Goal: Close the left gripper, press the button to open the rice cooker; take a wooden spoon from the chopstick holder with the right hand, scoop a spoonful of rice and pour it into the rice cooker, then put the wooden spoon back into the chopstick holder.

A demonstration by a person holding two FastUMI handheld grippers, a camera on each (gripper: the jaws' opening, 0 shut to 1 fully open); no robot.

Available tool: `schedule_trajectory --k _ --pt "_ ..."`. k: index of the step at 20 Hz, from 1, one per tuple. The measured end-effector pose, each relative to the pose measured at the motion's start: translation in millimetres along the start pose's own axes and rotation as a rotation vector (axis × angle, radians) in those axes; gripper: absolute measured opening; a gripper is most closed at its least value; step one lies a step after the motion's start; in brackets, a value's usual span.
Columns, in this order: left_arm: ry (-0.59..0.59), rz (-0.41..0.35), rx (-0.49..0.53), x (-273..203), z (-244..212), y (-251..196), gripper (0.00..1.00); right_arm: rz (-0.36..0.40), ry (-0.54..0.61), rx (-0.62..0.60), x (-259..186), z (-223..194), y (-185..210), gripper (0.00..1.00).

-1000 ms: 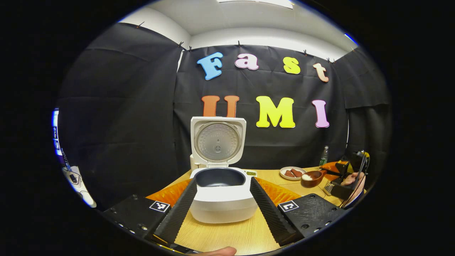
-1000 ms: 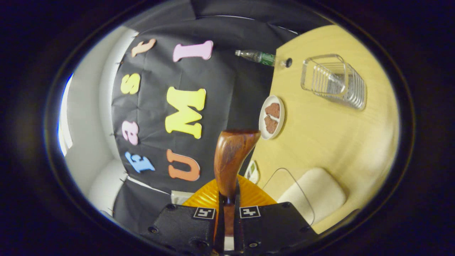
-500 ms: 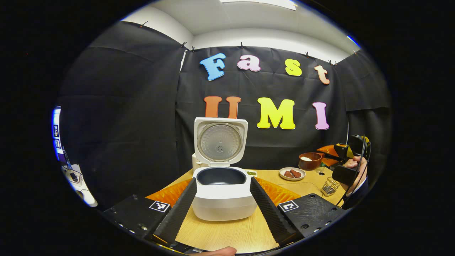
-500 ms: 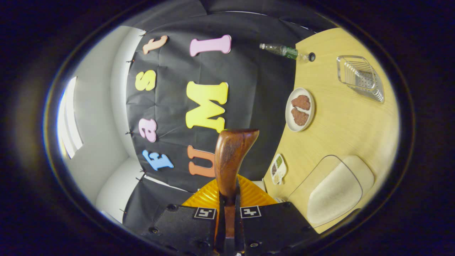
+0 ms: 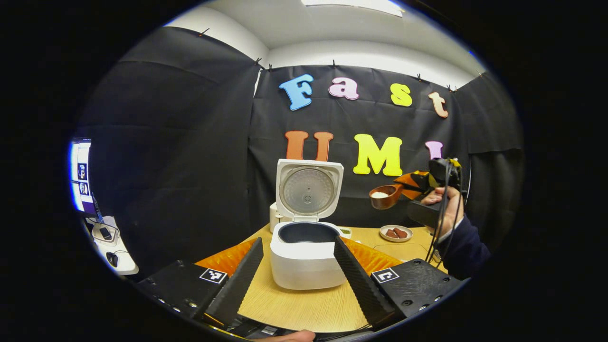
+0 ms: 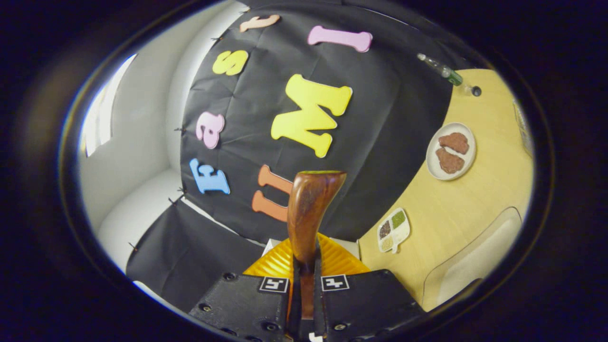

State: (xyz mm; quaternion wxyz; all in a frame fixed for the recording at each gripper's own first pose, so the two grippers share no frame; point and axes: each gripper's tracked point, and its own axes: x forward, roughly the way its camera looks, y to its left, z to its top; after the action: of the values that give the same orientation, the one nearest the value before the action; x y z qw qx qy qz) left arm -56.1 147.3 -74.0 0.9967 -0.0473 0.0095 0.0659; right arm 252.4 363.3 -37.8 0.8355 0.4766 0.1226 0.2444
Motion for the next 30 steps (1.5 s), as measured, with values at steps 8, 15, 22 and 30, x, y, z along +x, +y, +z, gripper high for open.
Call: schedule_trajectory --k 8,15,22,30 --pt "0.027 -0.006 0.015 -1.8 -11.0 4.0 0.95 -0.054 0.119 -0.344 82.7 -77.9 5.5 0.12" --pt "0.057 -0.006 -0.013 0.6 -23.4 13.0 0.95 -0.085 0.189 -0.615 108.6 -136.3 18.3 0.12" --pt "0.061 -0.006 -0.042 0.4 -24.7 15.8 0.93 -0.049 0.192 -0.922 108.8 -166.0 32.8 0.12" --pt "0.064 0.009 -0.032 -2.1 -25.4 20.6 0.93 0.012 0.198 -1.168 104.2 -187.5 41.7 0.12"
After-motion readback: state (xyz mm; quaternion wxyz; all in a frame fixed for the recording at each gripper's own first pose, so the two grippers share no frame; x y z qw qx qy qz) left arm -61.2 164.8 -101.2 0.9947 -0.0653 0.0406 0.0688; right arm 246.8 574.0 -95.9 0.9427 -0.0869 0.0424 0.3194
